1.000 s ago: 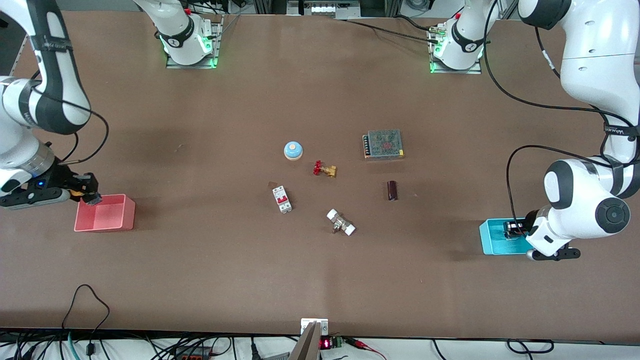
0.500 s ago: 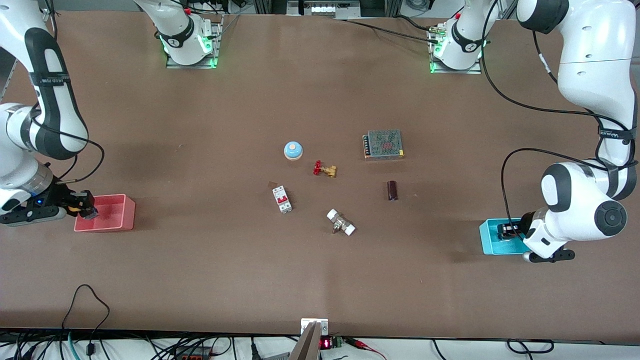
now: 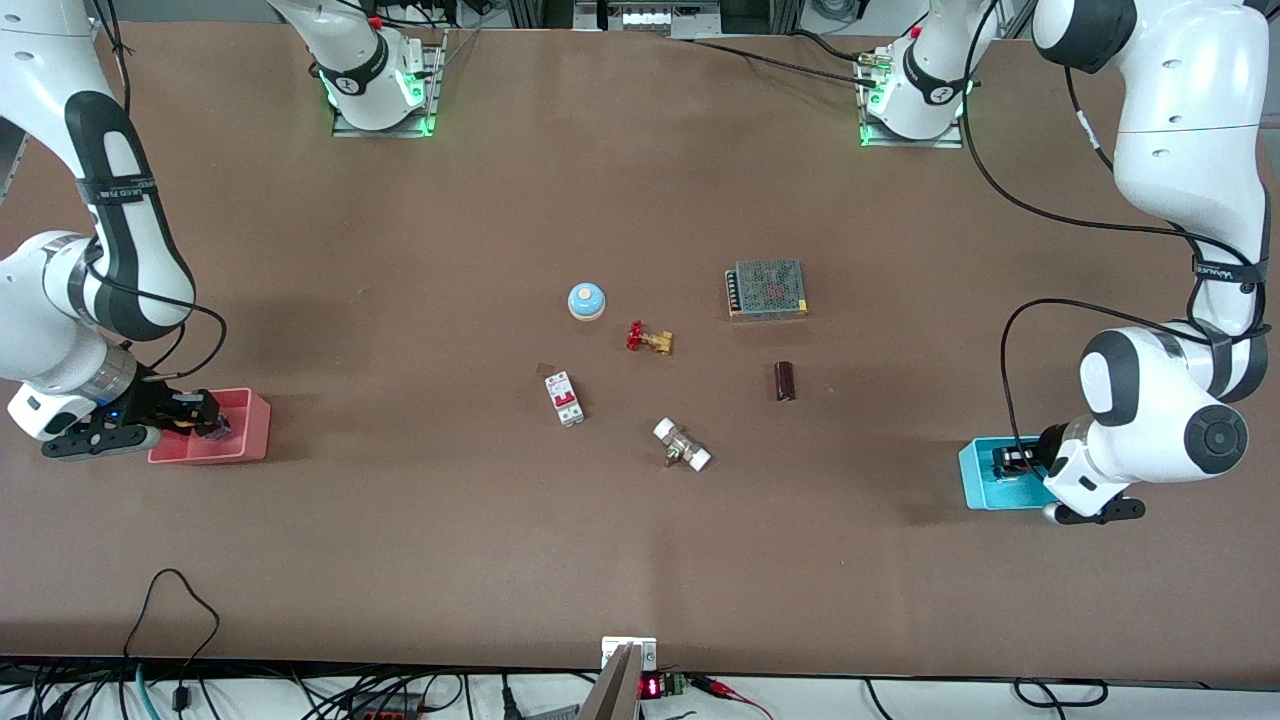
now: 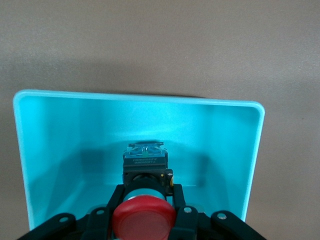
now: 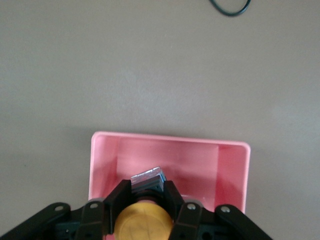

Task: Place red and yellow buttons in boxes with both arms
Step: 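Move the yellow button over the pink box while the left gripper releases red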

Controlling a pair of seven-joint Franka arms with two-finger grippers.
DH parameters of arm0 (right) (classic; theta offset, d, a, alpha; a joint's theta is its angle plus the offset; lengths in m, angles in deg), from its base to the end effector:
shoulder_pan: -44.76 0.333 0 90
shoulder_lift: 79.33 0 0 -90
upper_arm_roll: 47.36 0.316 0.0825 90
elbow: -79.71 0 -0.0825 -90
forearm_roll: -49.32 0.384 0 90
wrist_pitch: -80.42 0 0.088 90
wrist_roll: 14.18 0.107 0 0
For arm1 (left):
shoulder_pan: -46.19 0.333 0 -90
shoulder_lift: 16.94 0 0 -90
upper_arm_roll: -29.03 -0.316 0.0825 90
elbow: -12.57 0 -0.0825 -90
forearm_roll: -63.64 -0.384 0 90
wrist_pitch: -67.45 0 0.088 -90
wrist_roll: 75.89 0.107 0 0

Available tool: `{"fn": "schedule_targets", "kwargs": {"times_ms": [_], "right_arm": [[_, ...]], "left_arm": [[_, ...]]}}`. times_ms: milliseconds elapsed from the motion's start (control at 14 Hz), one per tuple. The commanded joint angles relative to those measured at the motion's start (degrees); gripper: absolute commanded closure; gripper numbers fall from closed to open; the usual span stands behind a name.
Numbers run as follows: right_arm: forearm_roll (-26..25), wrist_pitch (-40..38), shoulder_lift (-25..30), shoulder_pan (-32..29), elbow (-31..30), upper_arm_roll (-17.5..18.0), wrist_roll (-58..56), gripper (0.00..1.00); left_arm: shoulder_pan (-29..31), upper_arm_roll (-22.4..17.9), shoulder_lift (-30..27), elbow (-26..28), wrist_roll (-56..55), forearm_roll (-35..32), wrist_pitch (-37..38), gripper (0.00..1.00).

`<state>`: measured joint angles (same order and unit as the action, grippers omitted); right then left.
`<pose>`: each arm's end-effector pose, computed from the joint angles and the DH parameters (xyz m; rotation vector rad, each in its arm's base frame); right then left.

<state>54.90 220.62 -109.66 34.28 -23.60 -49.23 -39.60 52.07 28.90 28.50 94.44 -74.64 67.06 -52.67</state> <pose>0.6503 -0.1404 0.2627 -3.1148 -0.2533 -0.1959 0.7089 0.0714 0.2117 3.0748 0.1781 -0.1884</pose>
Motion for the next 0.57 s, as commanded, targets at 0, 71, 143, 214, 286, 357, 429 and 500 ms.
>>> {"fn": "schedule_targets", "kwargs": {"times_ms": [0,71,143,214,286,357,429,500], "right_arm": [[0.8,-1.9,-0.3,-0.5,-0.4,0.5,-1.7,0.76],[0.8,-2.0,-0.6,-0.7,-0.7,0.5,-1.7,0.76],[0.8,-2.0,-0.9,-0.9,-0.9,0.5,-1.7,0.76],[0.7,-2.0,-1.2,-0.9,-0.9,0.4,-2.0,0.76],[0.8,-1.9,-1.5,-1.0,-0.9,0.4,-2.7,0.76],[0.8,-1.9,-1.7,-1.1,-0.9,0.3,-3.0,0.76],[0.8,-2.0,-1.7,-1.4,-0.9,0.3,-3.0,0.76],[0.8,-1.9,-1.7,-1.5,-0.9,0.3,-3.1,0.76]], "left_arm": [[0.2,0.0,1.0,-1.7,1.3,0.6,0.8,0.62],[0.2,0.0,1.0,-1.7,1.3,0.7,0.6,0.37],[0.3,0.0,1.0,-1.7,1.3,0.8,0.2,0.10],[0.3,0.0,0.9,-1.7,1.3,0.7,0.1,0.00],[0.2,0.0,0.9,-1.7,1.2,0.6,0.1,0.00],[0.2,0.0,0.8,-1.7,1.1,0.6,0.1,0.00],[0.2,0.0,0.7,-1.9,1.0,0.6,0.1,0.00],[0.2,0.0,0.4,-2.0,1.0,0.6,0.1,0.00]]}}
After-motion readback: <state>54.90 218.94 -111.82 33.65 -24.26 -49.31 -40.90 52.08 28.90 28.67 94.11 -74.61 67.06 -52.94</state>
